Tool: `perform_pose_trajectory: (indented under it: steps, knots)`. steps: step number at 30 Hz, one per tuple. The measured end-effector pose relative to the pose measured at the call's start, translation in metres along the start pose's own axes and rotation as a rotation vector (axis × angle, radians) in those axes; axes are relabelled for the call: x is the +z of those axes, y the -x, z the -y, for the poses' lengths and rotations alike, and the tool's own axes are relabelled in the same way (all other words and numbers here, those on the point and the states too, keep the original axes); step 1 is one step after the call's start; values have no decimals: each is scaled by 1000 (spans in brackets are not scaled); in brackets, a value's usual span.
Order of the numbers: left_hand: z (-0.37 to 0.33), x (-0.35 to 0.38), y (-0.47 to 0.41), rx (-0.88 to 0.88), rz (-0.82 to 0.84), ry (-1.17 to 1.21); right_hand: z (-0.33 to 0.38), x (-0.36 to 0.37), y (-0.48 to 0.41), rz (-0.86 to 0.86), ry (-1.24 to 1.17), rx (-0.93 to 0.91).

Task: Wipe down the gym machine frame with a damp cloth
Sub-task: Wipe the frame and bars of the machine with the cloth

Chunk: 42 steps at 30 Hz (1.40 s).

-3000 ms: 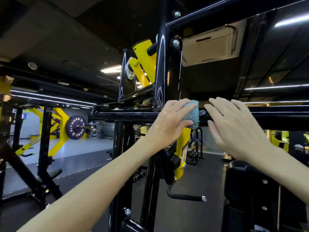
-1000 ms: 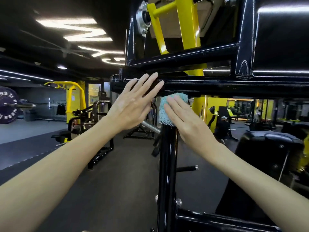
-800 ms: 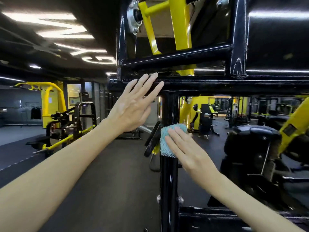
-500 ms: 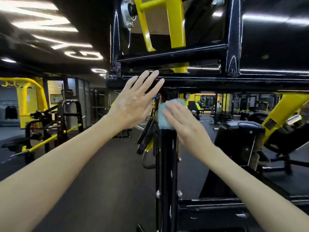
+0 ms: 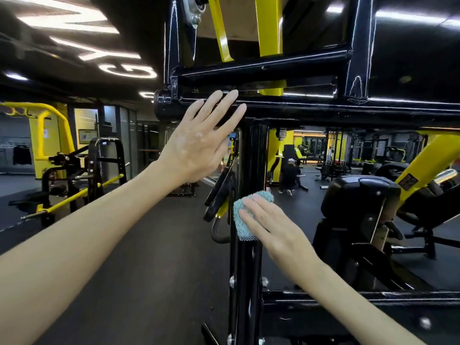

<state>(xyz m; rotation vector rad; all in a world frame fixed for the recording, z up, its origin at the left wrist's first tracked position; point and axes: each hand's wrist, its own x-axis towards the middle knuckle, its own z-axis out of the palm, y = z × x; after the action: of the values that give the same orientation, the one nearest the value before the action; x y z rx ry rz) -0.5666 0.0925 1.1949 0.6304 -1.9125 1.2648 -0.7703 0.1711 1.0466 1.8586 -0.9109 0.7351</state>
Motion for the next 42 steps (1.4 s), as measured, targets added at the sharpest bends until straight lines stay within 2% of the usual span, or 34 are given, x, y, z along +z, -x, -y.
perform_pose_trajectory:
  steps: [4,8,15,20,23,27,31,35,38,42]
  knots:
    - [-1,-3,3,0,26,-4,-36,-19,-49,-101,-25,90]
    - [-10,-3,3,-37,36,19,-36,-24,-68,-94,-30,165]
    - [-18,-4,3,-60,31,45,20,24,34,-46,-48,62]
    - [-31,5,20,161,85,54,31,26,74,108,-60,-35]
    - [-40,9,24,154,99,75,12,10,42,48,-25,-36]
    - [-40,10,25,153,87,100,-8,5,4,-45,-51,93]
    - [-49,13,30,137,79,114,11,21,25,-100,-97,121]
    - [-63,20,48,155,85,113,44,42,95,-6,-119,94]
    - [-74,23,62,164,99,125,61,51,139,127,-150,43]
    - [-77,23,63,146,101,132,44,39,115,149,-108,-38]
